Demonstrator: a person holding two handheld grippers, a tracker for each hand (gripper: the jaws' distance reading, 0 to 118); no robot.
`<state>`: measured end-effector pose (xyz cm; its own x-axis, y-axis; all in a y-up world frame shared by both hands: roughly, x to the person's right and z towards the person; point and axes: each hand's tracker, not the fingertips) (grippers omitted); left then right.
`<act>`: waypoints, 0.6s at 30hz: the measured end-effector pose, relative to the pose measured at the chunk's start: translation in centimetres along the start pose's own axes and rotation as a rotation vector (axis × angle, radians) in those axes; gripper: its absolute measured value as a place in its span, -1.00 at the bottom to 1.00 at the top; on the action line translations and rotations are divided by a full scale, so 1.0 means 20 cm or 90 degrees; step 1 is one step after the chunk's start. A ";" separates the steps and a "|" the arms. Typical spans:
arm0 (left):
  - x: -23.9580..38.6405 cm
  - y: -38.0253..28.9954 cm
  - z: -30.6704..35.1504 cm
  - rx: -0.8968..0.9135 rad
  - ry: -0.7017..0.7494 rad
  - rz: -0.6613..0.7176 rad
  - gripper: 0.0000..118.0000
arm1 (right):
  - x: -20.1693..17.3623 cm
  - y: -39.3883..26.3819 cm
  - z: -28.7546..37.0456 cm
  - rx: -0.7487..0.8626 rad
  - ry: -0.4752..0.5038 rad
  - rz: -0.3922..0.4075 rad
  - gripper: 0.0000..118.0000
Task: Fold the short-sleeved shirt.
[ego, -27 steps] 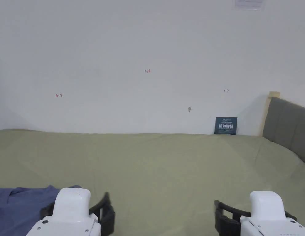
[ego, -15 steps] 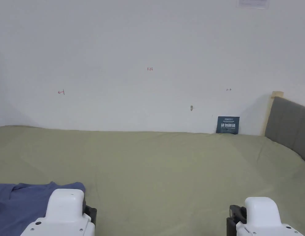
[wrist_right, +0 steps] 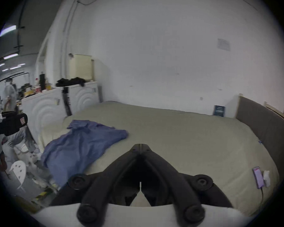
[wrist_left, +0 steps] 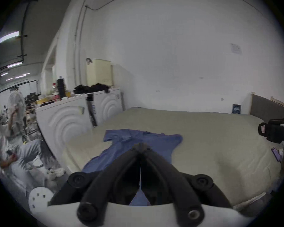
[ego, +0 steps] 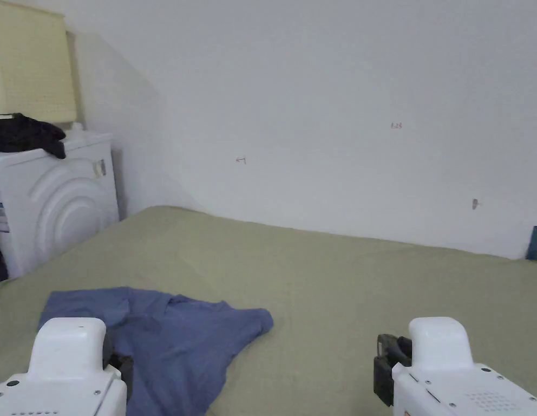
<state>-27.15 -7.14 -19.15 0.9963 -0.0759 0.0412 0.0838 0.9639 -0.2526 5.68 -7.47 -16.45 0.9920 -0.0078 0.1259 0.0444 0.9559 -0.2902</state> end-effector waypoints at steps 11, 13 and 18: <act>-0.36 -0.12 0.19 -0.042 0.111 0.039 -1.00 | -0.50 -0.06 -0.09 -0.020 0.197 0.045 -0.99; -0.37 -0.12 0.17 -0.046 0.111 0.039 -1.00 | -0.52 -0.08 -0.09 -0.025 0.202 0.044 -0.99; -0.34 -0.14 0.06 -0.067 0.077 0.034 -1.00 | -0.44 -0.11 -0.13 -0.037 0.186 0.034 -0.99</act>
<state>-34.20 -8.93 -17.53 0.9940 -0.0616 -0.0902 0.0261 0.9357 -0.3518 -2.83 -10.23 -19.45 0.9848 -0.0504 -0.1663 -0.0101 0.9389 -0.3439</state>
